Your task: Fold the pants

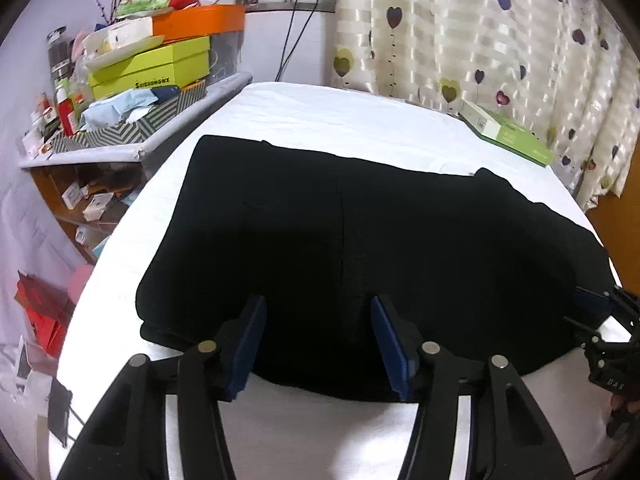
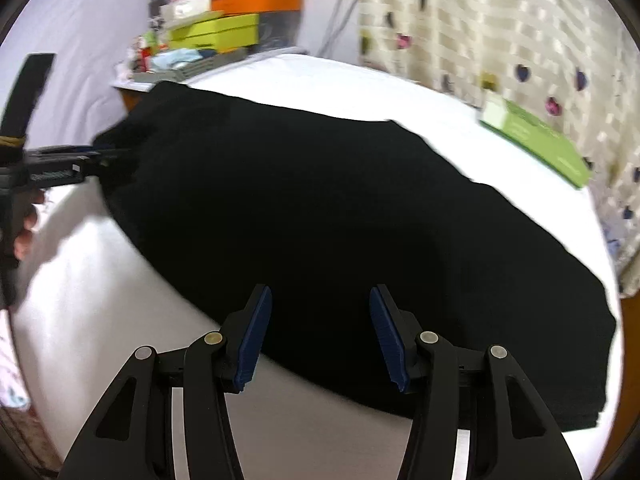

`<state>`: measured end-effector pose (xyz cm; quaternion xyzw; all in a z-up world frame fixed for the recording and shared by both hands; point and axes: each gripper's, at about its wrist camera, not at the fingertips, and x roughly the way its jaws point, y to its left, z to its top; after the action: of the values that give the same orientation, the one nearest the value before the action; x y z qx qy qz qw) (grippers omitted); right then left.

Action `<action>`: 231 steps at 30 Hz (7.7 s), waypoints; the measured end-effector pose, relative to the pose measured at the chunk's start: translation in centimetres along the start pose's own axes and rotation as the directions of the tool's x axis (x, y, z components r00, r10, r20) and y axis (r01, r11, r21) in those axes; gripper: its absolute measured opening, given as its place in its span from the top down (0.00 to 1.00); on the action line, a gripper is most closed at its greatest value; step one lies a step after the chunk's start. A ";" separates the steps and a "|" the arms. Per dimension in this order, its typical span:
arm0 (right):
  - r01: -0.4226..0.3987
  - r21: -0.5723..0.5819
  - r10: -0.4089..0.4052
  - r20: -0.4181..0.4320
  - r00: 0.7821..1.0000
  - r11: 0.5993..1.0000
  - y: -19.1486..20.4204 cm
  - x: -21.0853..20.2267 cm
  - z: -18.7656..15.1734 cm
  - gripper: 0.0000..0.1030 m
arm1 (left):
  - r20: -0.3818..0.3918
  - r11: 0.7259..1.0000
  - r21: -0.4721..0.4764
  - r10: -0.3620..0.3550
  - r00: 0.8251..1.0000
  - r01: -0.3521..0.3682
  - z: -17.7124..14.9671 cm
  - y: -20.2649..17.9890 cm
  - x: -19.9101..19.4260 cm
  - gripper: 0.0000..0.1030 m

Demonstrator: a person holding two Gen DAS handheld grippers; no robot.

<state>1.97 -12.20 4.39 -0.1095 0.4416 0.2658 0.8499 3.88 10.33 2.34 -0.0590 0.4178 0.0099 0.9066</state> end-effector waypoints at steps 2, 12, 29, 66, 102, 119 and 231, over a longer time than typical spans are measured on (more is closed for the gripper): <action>-0.001 -0.006 0.001 0.011 1.000 1.000 0.0 -0.1 0.5 0.49 | -0.002 1.000 -0.009 -0.012 1.000 0.012 0.0 0.2 0.0 0.47; 0.049 -0.024 -0.048 0.027 0.998 0.999 1.6 1.0 1.0 0.49 | 0.014 1.000 0.010 -0.025 1.000 0.025 0.1 1.3 -0.2 0.49; 0.091 0.094 -0.092 0.008 0.996 0.991 -1.3 -0.6 -1.0 0.48 | 0.055 0.999 0.027 -0.029 0.998 0.027 1.1 -0.5 -1.9 0.47; 0.191 0.705 -0.297 0.030 0.954 0.683 -21.6 -10.3 -11.9 0.47 | -0.158 0.818 0.398 -0.384 0.910 0.415 0.5 -25.8 1.6 0.45; -0.097 0.850 -0.196 0.228 0.954 0.518 -24.9 -9.4 -11.9 0.59 | -0.209 0.808 0.404 -0.375 0.903 0.429 -0.3 -26.4 2.7 0.41; -0.064 0.729 -0.197 0.267 0.943 0.682 -22.5 -9.5 -9.3 0.94 | -0.276 0.726 0.369 -0.511 0.814 0.581 4.9 -31.9 3.9 0.41; -0.391 0.315 0.356 0.165 0.920 0.865 -1.6 1.2 3.2 0.86 | -0.212 0.895 -0.012 -0.437 0.874 0.445 8.2 -9.7 8.9 0.88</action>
<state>5.60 -11.83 5.23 0.1409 0.4500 0.3499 0.8095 16.51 1.39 1.87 -0.1364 0.4863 -0.2112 0.8368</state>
